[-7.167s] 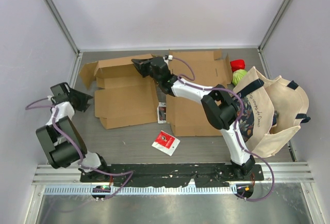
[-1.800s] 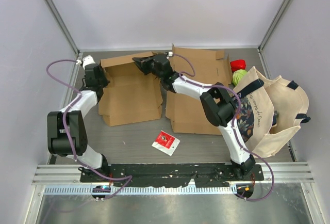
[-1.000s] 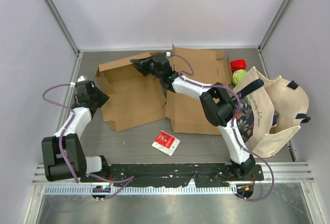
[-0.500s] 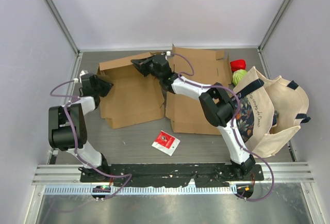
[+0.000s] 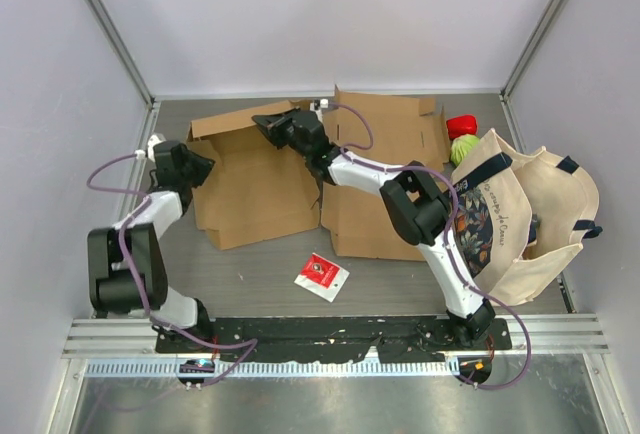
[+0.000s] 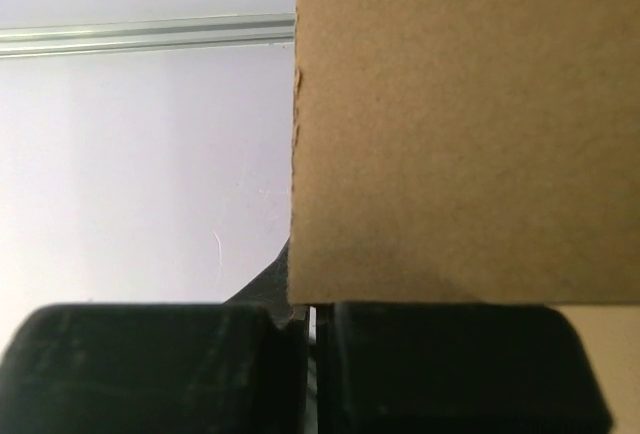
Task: Fold the paper box
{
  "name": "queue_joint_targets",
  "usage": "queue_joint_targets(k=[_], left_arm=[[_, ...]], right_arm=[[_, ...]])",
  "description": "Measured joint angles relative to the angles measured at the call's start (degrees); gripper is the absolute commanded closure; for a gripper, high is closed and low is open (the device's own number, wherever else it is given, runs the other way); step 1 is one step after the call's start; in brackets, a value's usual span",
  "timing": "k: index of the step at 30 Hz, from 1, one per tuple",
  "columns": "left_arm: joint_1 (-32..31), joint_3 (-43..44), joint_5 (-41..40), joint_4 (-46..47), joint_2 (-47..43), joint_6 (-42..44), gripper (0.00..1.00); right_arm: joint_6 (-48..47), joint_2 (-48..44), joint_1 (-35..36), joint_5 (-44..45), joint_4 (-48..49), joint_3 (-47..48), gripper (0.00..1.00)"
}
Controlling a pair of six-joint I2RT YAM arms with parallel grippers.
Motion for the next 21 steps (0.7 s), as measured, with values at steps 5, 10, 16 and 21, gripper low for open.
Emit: queue_joint_targets(k=[5,10,16,21], left_arm=[[0.6,-0.5,-5.7,-7.5,-10.5,2.3,0.79],[1.5,0.3,-6.6,-9.1,-10.5,4.0,0.83],[1.6,0.3,-4.6,-9.1,-4.5,6.6,0.81],[1.6,2.7,-2.1,-8.7,-1.9,10.7,0.79]], right_arm=[[-0.5,1.6,0.4,1.3,1.9,0.9,0.99],[-0.8,2.5,0.6,2.2,2.9,1.7,0.99],[-1.8,5.6,0.6,3.2,5.0,4.6,0.99],[-2.4,5.9,0.6,3.4,4.4,5.3,0.99]])
